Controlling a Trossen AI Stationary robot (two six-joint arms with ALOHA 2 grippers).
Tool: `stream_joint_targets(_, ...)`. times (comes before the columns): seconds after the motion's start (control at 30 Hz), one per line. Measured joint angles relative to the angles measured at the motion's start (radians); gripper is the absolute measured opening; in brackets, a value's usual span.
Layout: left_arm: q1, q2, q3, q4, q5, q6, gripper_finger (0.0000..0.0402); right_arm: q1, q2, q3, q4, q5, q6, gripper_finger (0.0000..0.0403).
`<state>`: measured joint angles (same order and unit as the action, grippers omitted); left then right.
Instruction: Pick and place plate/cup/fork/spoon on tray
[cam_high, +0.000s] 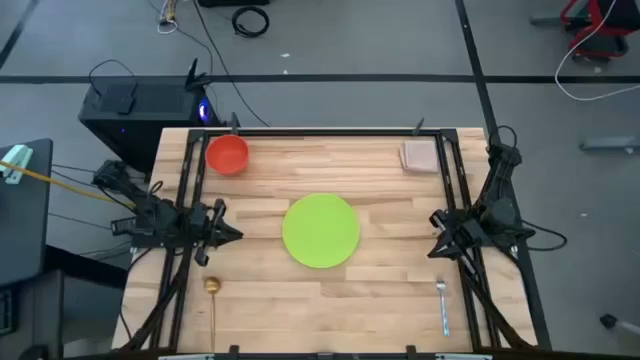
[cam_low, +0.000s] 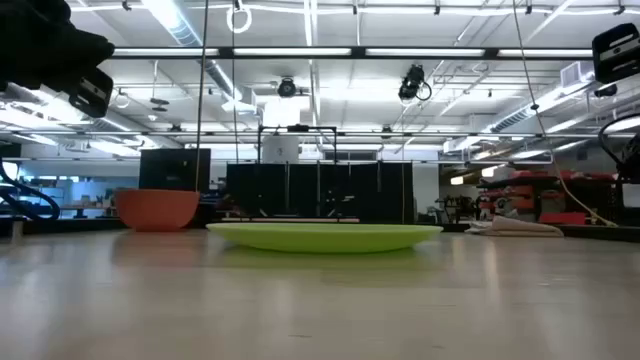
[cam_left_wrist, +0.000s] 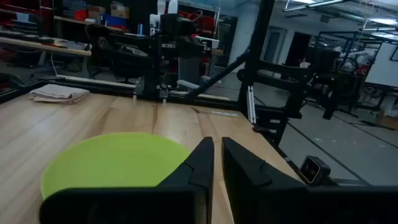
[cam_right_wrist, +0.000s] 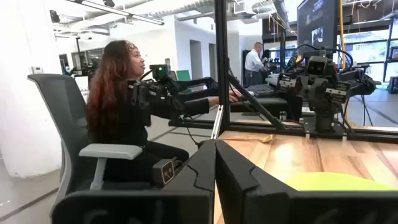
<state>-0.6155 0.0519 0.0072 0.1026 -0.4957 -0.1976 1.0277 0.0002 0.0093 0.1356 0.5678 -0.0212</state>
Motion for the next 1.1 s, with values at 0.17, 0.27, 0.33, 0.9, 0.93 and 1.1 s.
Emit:
stream_joint_targets(0.17,0.0,0.0,0.0,0.0,0.0,0.0,0.0031,0.0,0.0,0.0,0.0,0.0,0.0,0.0014)
stream_joint_targets(0.27,0.0,0.0,0.0,0.0,0.0,0.0,0.003,0.0,0.0,0.0,0.0,0.0,0.0,0.0014)
stream_joint_targets(0.33,0.0,0.0,0.0,0.0,0.0,0.0,0.0032,0.0,0.0,0.0,0.0,0.0,0.0,0.0014)
stream_joint_targets(0.9,0.0,0.0,0.0,0.0,0.0,0.001,0.0029,0.0,0.0,0.0,0.0,0.0,0.0,0.0014)
stream_joint_targets(0.93,0.0,0.0,0.0,0.0,0.0,0.001,0.0028,0.0,0.0,0.0,0.0,0.0,0.0,0.0014)
stream_joint_targets(1.1,0.0,0.0,0.0,0.0,0.0,0.0,0.003,0.0,0.0,0.0,0.0,0.0,0.0,0.0014)
